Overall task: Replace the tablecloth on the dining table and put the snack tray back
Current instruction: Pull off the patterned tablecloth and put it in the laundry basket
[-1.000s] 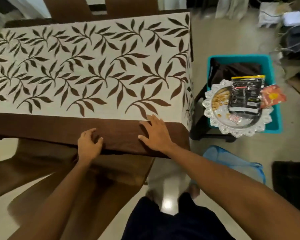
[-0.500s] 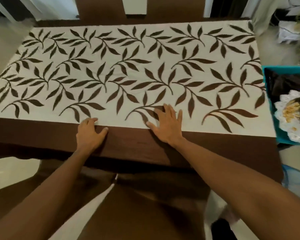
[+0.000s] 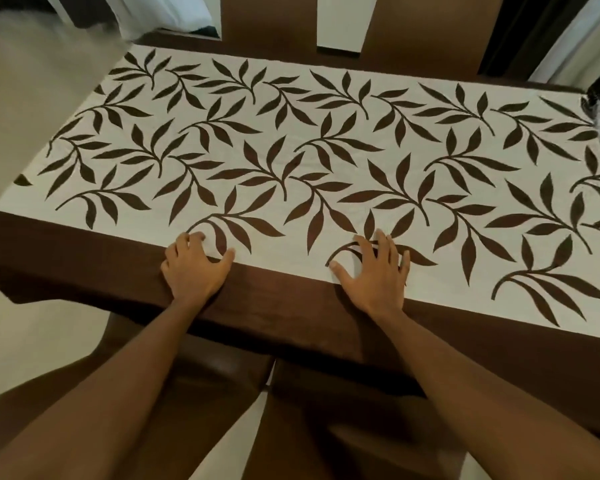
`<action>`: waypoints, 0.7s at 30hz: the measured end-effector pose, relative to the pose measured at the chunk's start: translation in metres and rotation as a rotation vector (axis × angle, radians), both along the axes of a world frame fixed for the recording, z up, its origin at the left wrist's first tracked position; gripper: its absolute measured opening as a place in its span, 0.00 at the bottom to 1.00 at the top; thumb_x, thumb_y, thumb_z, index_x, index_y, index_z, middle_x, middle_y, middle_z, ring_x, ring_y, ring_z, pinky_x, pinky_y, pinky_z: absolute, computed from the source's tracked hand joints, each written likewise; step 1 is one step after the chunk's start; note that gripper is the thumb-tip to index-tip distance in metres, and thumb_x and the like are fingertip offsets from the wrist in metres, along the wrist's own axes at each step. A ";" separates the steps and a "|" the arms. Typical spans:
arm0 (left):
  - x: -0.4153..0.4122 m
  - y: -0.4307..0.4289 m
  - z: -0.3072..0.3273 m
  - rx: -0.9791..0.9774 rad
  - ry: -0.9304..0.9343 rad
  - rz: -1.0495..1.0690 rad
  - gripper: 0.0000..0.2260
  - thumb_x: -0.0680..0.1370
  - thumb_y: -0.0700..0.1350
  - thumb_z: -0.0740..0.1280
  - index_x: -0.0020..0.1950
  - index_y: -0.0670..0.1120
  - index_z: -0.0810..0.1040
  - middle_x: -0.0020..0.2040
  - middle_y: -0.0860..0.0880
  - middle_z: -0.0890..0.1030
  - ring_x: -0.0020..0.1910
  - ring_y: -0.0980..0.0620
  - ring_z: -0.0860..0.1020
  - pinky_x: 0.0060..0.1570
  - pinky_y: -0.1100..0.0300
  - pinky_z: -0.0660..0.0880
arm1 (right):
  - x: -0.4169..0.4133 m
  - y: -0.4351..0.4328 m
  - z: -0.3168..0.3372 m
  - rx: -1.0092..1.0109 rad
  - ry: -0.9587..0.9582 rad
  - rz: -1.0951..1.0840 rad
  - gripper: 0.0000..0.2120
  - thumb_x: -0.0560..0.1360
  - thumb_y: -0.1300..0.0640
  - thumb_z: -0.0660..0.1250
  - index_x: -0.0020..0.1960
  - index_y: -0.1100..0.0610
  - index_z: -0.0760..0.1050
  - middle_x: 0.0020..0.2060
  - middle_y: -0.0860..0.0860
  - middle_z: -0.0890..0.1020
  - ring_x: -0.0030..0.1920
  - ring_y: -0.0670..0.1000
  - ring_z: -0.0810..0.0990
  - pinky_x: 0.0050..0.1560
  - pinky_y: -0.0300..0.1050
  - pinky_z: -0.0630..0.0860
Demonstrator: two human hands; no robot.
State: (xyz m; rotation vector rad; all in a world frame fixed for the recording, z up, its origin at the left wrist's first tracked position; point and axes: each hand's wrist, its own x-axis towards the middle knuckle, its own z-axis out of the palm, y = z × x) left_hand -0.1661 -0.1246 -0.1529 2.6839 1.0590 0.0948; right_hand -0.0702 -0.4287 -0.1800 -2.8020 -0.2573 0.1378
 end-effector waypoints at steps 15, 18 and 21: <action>-0.005 -0.005 -0.009 -0.157 0.272 -0.075 0.45 0.73 0.76 0.48 0.82 0.52 0.43 0.82 0.45 0.40 0.80 0.44 0.39 0.76 0.41 0.38 | -0.001 -0.094 0.003 -0.159 0.041 -0.236 0.47 0.71 0.19 0.41 0.82 0.44 0.48 0.81 0.60 0.48 0.81 0.63 0.45 0.77 0.69 0.44; -0.003 -0.004 -0.007 -0.190 0.318 -0.096 0.45 0.73 0.76 0.47 0.81 0.53 0.40 0.81 0.45 0.37 0.80 0.44 0.36 0.75 0.41 0.36 | -0.007 -0.070 0.002 -0.147 0.042 -0.175 0.48 0.71 0.18 0.41 0.82 0.44 0.48 0.81 0.60 0.46 0.81 0.62 0.42 0.78 0.67 0.42; -0.002 -0.004 -0.003 -0.217 0.351 -0.103 0.45 0.72 0.77 0.48 0.81 0.54 0.37 0.81 0.46 0.35 0.79 0.44 0.35 0.75 0.41 0.35 | -0.009 -0.037 0.005 -0.113 0.057 -0.123 0.48 0.70 0.18 0.42 0.82 0.43 0.47 0.81 0.59 0.44 0.81 0.61 0.40 0.78 0.64 0.38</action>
